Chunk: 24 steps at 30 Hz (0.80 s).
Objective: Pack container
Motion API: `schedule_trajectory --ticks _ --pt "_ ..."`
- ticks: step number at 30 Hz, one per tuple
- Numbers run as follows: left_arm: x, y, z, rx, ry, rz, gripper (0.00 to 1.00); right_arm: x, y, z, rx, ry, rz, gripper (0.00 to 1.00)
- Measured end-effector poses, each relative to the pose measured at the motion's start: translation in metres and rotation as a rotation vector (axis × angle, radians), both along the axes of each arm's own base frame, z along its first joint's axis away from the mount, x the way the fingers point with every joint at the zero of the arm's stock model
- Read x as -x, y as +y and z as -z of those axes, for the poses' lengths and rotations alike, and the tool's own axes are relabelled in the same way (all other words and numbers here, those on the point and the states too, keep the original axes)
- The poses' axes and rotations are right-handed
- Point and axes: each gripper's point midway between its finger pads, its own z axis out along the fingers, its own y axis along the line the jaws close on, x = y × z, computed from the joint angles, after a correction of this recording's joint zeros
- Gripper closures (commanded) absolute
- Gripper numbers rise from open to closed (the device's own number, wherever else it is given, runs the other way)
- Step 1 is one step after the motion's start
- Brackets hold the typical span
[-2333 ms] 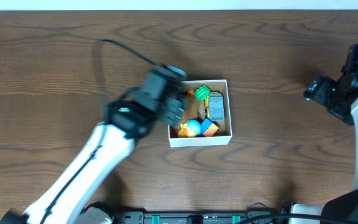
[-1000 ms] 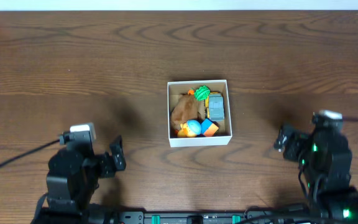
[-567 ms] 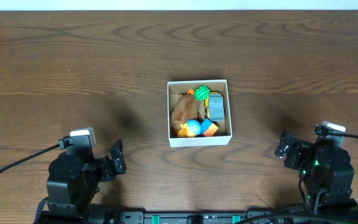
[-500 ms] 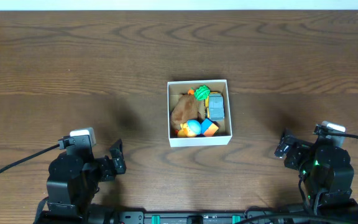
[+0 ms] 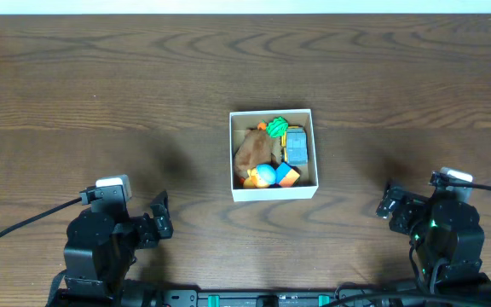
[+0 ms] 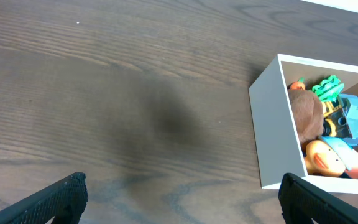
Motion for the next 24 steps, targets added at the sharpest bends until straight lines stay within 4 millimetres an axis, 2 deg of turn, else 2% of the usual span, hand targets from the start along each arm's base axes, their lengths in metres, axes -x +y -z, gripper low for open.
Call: schedule_trajectory --ticks 7,10,16,24 --pt "0.000 0.000 0.000 0.000 0.000 0.000 0.02 0.003 0.005 -0.011 0.016 -0.195 -0.067 0.01" --pt "0.000 0.000 0.000 0.001 0.001 0.001 0.02 0.000 0.009 -0.005 0.032 -0.299 -0.106 0.01" --pt "0.000 -0.001 0.000 0.002 0.001 0.002 0.02 -0.022 0.019 0.007 0.049 -0.474 -0.167 0.01" --pt "0.000 -0.001 0.001 0.002 0.002 0.002 0.02 -0.036 0.025 0.027 0.146 -0.536 -0.231 0.01"
